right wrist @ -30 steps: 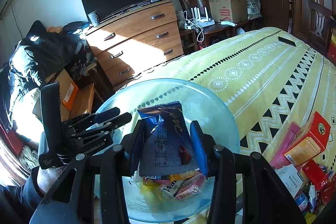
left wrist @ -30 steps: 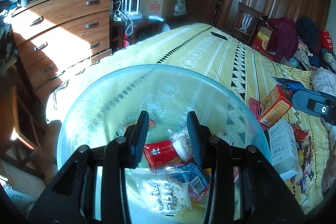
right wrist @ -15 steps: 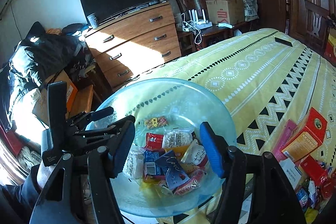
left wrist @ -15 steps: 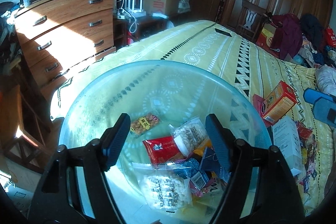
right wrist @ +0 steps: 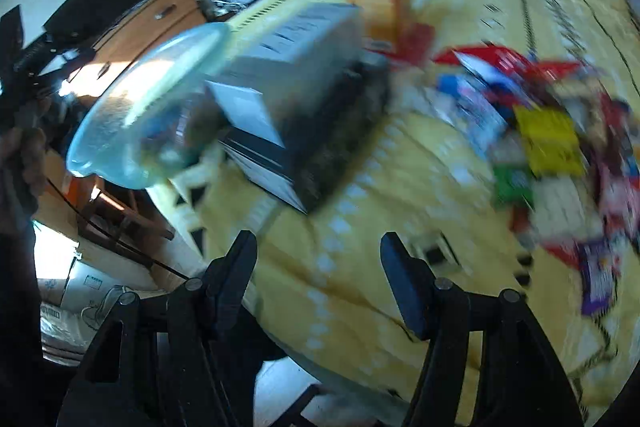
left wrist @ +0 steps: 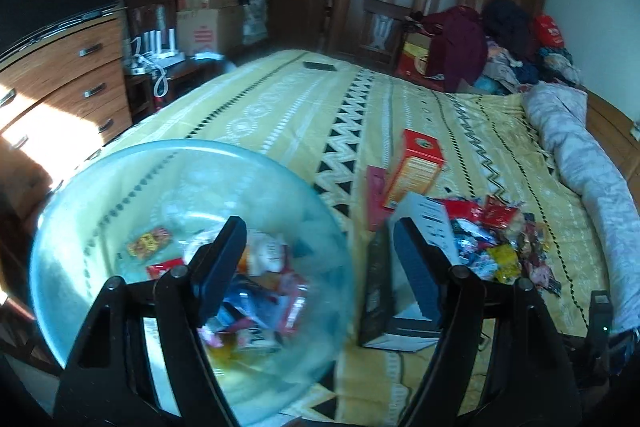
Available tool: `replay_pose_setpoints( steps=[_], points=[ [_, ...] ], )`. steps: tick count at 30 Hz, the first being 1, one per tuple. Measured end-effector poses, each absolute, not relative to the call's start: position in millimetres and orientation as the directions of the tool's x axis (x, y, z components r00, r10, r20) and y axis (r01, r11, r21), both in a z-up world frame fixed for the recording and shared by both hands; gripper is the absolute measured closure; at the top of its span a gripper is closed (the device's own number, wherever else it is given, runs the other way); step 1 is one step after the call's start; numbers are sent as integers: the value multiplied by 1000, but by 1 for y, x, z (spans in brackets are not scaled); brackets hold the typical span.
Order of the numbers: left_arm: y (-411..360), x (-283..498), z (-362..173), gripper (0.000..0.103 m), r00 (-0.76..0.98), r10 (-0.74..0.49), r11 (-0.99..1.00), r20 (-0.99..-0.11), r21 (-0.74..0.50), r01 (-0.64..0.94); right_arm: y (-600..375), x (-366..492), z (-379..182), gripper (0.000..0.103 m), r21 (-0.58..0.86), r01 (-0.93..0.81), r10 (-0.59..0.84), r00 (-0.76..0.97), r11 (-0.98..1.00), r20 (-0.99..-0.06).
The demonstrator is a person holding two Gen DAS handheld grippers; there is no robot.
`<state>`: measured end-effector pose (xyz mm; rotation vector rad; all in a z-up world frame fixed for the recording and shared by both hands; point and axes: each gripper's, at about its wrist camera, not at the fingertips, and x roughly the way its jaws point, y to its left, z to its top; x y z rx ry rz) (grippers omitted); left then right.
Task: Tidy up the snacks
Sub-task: 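Move both tools back to the snack pile on the bed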
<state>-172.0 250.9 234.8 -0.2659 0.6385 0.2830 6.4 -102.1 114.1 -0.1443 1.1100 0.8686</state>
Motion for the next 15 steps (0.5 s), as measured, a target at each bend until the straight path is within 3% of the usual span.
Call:
replay_pose_setpoints(
  steps=[7,15],
  points=[
    [130,-108,209,23,738,-110,972,-666,-226,-58,-254,58,92,35,271,-439,426,304,857,-852],
    [62,-62,159,23,615,-195,976,-764,-214,43,-308,140,97,35,244,-360,383,388,900,-839]
  ],
)
